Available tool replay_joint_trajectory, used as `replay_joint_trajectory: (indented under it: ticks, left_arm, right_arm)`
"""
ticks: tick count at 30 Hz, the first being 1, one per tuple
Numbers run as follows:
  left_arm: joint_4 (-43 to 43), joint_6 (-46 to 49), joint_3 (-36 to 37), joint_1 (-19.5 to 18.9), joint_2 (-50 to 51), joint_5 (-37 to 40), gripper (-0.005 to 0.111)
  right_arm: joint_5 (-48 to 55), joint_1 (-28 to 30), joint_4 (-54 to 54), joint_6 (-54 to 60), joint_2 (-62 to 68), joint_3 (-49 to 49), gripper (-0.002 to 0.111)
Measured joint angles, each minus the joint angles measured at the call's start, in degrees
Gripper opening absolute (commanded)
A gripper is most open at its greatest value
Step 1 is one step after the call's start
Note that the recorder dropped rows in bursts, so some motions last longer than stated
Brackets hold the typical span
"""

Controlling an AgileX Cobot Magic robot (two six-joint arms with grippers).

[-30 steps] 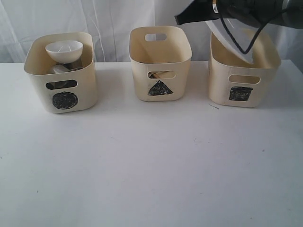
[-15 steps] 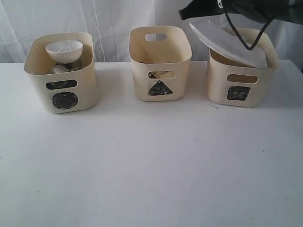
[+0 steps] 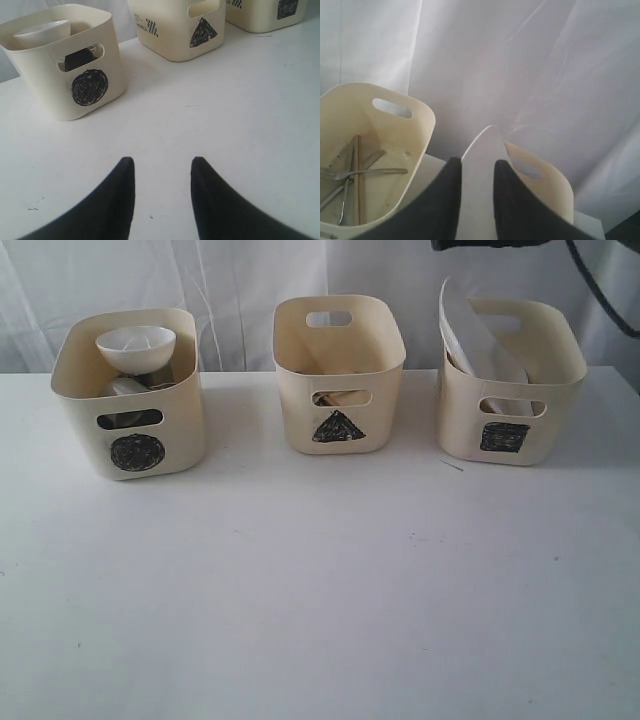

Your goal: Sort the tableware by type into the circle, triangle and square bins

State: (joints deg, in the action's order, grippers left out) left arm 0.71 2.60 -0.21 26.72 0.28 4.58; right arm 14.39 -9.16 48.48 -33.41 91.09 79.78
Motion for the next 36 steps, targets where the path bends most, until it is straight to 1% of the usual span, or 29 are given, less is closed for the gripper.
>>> replay_joint_trajectory:
  ticks: [3,6,11,14,16,17,28,32,36]
  left_arm:
    - [0.0,0.0,0.0,0.0,0.0,0.0,0.043]
    - [0.0,0.0,0.0,0.0,0.0,0.0,0.043]
    - [0.0,0.0,0.0,0.0,0.0,0.0,0.043]
    - [0.0,0.0,0.0,0.0,0.0,0.0,0.043]
    - [0.0,0.0,0.0,0.0,0.0,0.0,0.043]
    - [0.0,0.0,0.0,0.0,0.0,0.0,0.043]
    - [0.0,0.0,0.0,0.0,0.0,0.0,0.043]
    - [0.0,0.0,0.0,0.0,0.0,0.0,0.043]
    - [0.0,0.0,0.0,0.0,0.0,0.0,0.043]
  right_arm:
    - [-0.27,0.0,-1.22,0.0,-3.97,-4.62,0.023]
    - [-1.28,0.0,-5.98,0.0,-9.68,-9.85,0.023]
    - [-1.28,-0.99,-7.76,-0.1,-16.67,-17.42,0.022]
    - [-1.42,-2.03,-8.67,-0.1,-21.36,-22.93,0.012]
    - [-1.45,-2.28,-9.25,-0.1,-24.18,-27.1,0.001]
    - [-1.45,-2.28,-9.5,-0.35,-25.75,-29.22,0.0]
    - [-4.38,-2.28,-10.11,-3.73,-44.15,-51.97,0.0]
    - [-3.84,-2.28,-10.32,-3.84,-50.3,-57.12,0.0]
    - [-2.71,-2.28,-10.7,-3.96,-56.15,-58.87,0.0]
